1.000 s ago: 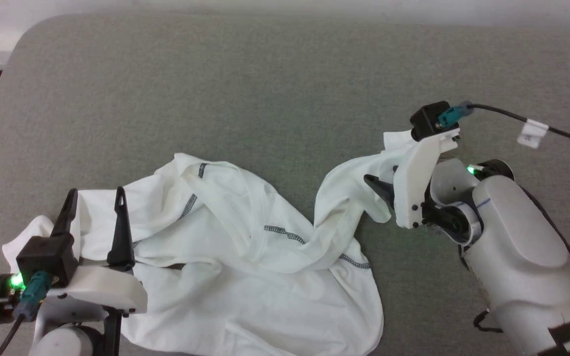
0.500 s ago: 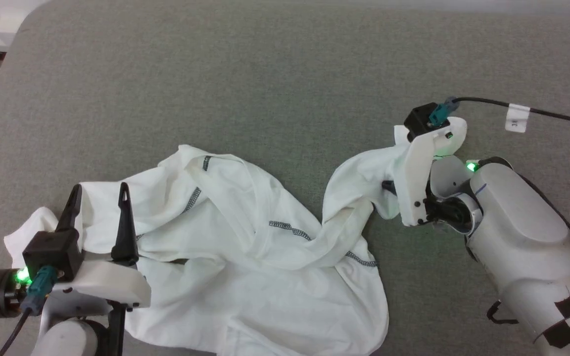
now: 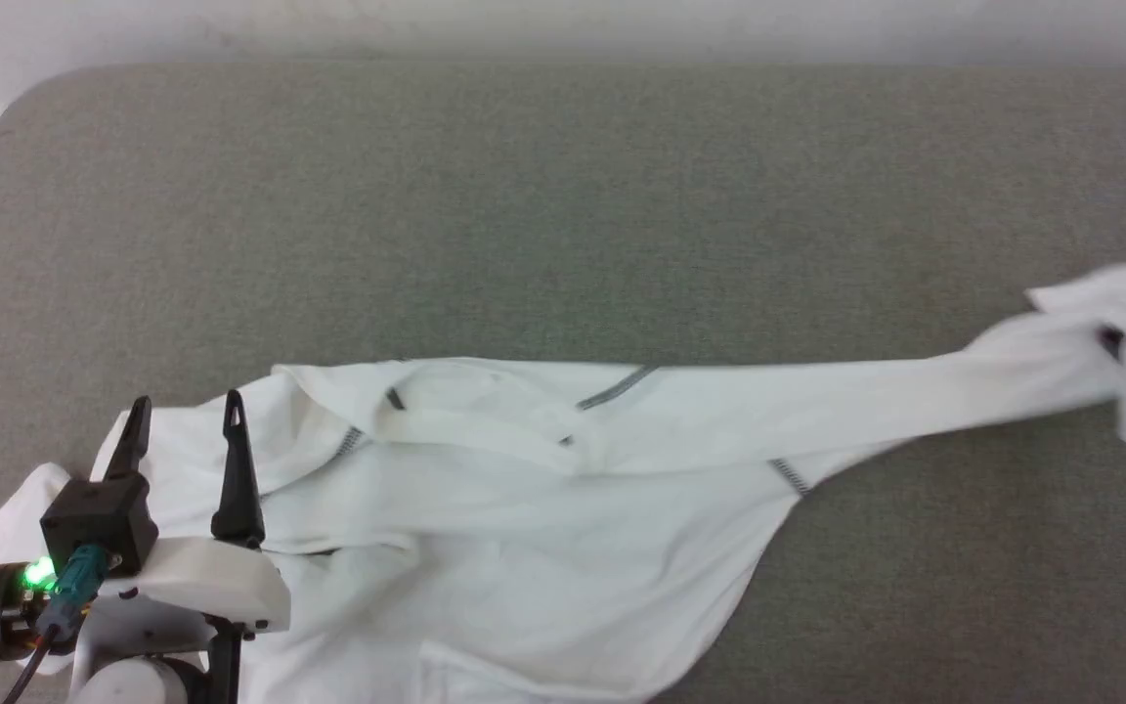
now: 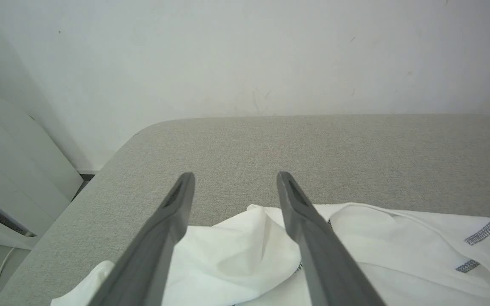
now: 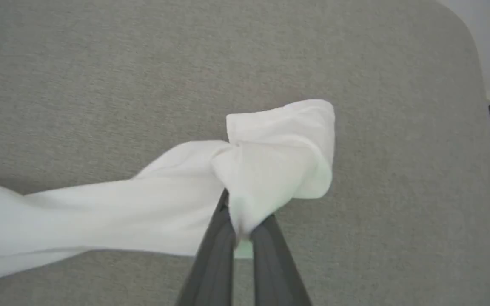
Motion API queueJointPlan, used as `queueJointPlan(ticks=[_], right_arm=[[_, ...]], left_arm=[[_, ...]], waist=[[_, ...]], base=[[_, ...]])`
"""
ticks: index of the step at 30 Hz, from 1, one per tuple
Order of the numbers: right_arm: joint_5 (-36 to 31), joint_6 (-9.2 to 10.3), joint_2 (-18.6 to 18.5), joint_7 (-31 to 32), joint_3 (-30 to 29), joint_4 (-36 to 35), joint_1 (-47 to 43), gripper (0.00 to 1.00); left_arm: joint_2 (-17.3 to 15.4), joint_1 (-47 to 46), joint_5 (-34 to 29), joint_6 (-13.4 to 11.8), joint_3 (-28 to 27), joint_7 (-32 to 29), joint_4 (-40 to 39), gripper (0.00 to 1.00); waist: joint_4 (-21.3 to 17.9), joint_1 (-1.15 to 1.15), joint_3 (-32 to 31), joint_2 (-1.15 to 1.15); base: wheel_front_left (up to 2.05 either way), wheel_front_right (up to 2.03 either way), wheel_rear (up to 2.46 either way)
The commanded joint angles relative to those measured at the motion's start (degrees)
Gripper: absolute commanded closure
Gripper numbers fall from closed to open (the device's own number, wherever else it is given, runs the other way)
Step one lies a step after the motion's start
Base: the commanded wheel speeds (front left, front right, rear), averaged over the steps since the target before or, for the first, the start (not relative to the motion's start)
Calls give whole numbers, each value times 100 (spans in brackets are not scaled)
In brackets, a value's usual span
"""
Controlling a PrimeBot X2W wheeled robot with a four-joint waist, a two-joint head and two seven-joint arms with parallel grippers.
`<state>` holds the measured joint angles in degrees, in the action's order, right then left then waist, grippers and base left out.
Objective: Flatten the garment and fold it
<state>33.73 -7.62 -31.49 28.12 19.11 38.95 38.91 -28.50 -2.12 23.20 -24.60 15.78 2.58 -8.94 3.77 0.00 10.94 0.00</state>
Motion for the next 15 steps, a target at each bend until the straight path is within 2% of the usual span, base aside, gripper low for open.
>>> queueJointPlan(ticks=[1, 4, 8, 9, 10, 11, 15], right_arm=[[-173, 13, -219, -62, -296, 50, -400, 100], [-491, 13, -350, -186, -821, 228, -959, 100], [-907, 13, -47, -556, -1491, 524, -1404, 100], [-1023, 13, 59, -673, -1647, 604, -1457, 76], [-1152, 13, 157, -807, -1782, 652, -1490, 36], [-1272, 13, 248, -955, -1941, 689, -1503, 0], [-1728, 13, 523, -1541, -2474, 549, -1597, 0]], left_arm=[[-40, 78, 21, -50, -20, -22, -48, 0], [-82, 126, 26, -71, -34, -66, -96, 0], [-153, 173, 32, -115, -77, -141, -152, 0], [-167, 186, 39, -125, -90, -160, -163, 0], [-180, 202, 47, -136, -102, -178, -171, 0], [-193, 216, 52, -146, -116, -185, -185, 0], [-231, 256, 68, -155, -130, -210, -205, 0]], waist=[[-116, 0, -94, 0], [-157, 0, -97, 0], [-219, 0, -42, 0], [-231, 0, -28, 0], [-240, 0, -14, 0], [-248, 0, 5, 0], [-244, 0, 23, 0]], base=[[0, 0, 0], [0, 0, 0], [0, 0, 0], [0, 0, 0], [0, 0, 0], [0, 0, 0], [0, 0, 0]])
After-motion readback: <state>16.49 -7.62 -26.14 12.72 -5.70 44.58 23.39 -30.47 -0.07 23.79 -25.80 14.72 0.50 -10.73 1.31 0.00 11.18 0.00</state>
